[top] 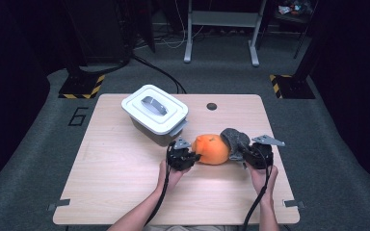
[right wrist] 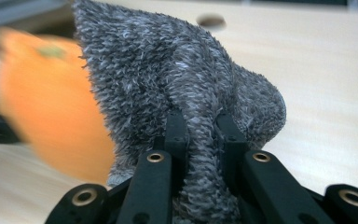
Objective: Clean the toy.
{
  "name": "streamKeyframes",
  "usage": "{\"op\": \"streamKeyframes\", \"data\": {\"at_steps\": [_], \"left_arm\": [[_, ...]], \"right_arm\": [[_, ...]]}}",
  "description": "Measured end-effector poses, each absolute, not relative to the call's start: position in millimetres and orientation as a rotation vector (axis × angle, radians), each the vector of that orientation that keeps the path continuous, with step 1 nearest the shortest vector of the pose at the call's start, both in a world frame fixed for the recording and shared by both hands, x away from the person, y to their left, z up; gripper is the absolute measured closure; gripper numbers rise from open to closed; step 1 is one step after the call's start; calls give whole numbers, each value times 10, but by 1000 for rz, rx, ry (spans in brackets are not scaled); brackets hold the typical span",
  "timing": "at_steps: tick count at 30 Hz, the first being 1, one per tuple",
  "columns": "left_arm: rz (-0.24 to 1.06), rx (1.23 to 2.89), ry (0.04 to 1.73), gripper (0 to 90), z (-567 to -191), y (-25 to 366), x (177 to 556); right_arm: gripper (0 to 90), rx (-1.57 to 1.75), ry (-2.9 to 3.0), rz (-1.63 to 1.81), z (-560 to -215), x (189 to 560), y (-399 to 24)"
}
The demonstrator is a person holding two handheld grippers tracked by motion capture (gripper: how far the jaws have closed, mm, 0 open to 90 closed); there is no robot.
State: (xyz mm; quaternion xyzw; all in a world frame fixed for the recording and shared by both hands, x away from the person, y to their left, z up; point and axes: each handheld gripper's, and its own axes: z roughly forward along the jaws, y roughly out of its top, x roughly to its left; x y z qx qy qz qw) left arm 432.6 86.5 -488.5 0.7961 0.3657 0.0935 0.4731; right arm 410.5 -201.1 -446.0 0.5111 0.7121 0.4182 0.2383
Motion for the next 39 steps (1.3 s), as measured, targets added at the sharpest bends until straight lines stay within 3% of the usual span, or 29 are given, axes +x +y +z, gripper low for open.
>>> {"op": "streamKeyframes", "data": {"at_steps": [4, 10, 22, 25, 28, 34, 39], "left_arm": [[224, 1945, 897, 809, -4884, 857, 4324], [247, 1951, 868, 779, -4885, 878, 4336], [367, 2021, 785, 416, -4876, 860, 4297], [383, 2049, 752, 390, -4914, 807, 4328], [411, 2068, 726, 433, -4958, 757, 4341], [428, 2054, 727, 689, -4951, 738, 4353], [415, 2031, 748, 761, -4928, 727, 4341]], "right_arm": [[784, 1304, 1977, 1197, -4271, 4002, -1824], [785, 1285, 2037, 1126, -4372, 4120, -1601], [785, 1308, 2030, 1132, -4386, 4218, -1667], [785, 1313, 2031, 1137, -4389, 4241, -1675], [785, 1320, 2032, 1144, -4398, 4260, -1683], [784, 1342, 2025, 1178, -4421, 4271, -1721], [784, 1323, 2009, 1182, -4402, 4230, -1758]]}}
